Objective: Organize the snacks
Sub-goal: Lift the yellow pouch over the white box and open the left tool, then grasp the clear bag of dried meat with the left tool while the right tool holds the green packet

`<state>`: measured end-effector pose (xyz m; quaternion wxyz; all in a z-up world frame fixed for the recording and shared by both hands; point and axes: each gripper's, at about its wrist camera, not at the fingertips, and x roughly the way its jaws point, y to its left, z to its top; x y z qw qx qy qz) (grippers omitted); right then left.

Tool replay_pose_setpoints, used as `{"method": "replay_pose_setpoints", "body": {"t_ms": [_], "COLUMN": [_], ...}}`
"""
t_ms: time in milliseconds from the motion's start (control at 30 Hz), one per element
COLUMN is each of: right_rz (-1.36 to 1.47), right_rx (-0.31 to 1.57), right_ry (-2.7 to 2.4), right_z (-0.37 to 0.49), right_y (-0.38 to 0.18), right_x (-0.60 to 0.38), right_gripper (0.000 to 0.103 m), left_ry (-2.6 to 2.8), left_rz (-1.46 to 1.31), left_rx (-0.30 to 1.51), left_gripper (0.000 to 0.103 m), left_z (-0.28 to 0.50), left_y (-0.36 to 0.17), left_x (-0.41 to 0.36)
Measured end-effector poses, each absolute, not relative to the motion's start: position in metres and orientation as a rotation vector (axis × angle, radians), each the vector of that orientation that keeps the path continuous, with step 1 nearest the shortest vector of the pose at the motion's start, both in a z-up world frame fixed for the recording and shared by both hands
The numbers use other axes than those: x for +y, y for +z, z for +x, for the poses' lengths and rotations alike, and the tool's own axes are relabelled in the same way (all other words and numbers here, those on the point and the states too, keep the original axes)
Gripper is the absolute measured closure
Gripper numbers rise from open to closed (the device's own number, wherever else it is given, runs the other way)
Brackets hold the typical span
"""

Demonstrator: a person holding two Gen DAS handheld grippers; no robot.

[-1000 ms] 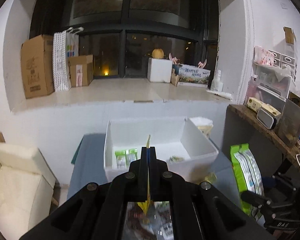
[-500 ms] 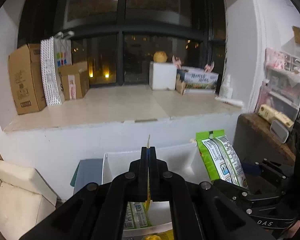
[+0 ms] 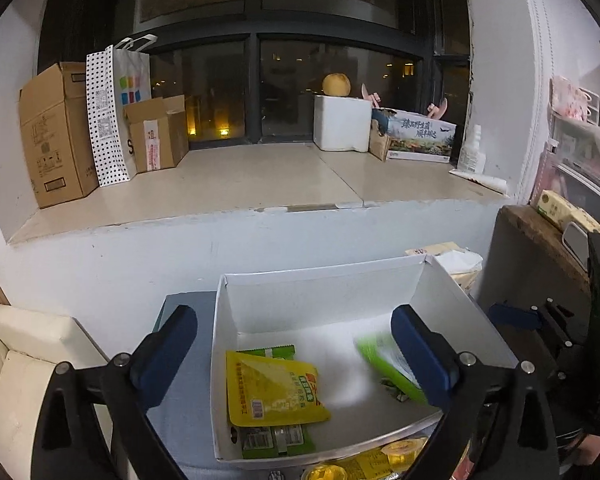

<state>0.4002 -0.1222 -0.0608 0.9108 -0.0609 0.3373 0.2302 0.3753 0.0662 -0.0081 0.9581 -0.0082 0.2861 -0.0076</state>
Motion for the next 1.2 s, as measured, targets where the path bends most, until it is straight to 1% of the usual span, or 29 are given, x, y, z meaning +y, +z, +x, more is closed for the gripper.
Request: {"method": "replay_pose_setpoints", "body": {"t_ms": [367, 567, 767, 833, 933, 1067, 1200], "right_rz": [-0.075, -0.098, -0.149, -0.198, -0.224, -0.281, -0.285], "right_rx": [0.65, 0.632, 0.695, 0.725, 0.784, 0.817, 0.868], "right_ry": [0.513, 0.515, 0.592, 0.624, 0.658, 0.673, 0.677], "right_z": [0.355, 0.3, 0.243, 0.228, 0.217, 0.208, 0.219], "right_y": [-0.041, -0.045, -0.079, -0.101, -0.127, -0.154, -0.172], "right_x": [-0.147, -0.173, -0.194, -0.198, -0.198, -0.189, -0.181], "right_gripper": [0.0, 0.0, 0.0, 0.0, 0.0, 0.0, 0.0], "left_ry": [-0.043, -0.048, -0.073, -0.082, -0.081, -0.063, -0.036], "left_rz": [-0.024, -0.044, -0.083, -0.091, -0.105, -0.141, -0.141], "left_rx": [0.623, 0.629, 0.632, 0.641, 0.671, 0.699, 0.719], "left_gripper": [0.0, 0.0, 0.0, 0.0, 0.0, 0.0, 0.0], "left_z": [0.345, 0.296, 0.227, 0.207, 0.18, 0.155, 0.143], "left_y": [-0.015, -0.023, -0.042, -0.051, -0.067, -0.084, -0.094], "left_x": [0.057, 0.054, 0.048, 0.045, 0.042, 0.045, 0.048]}}
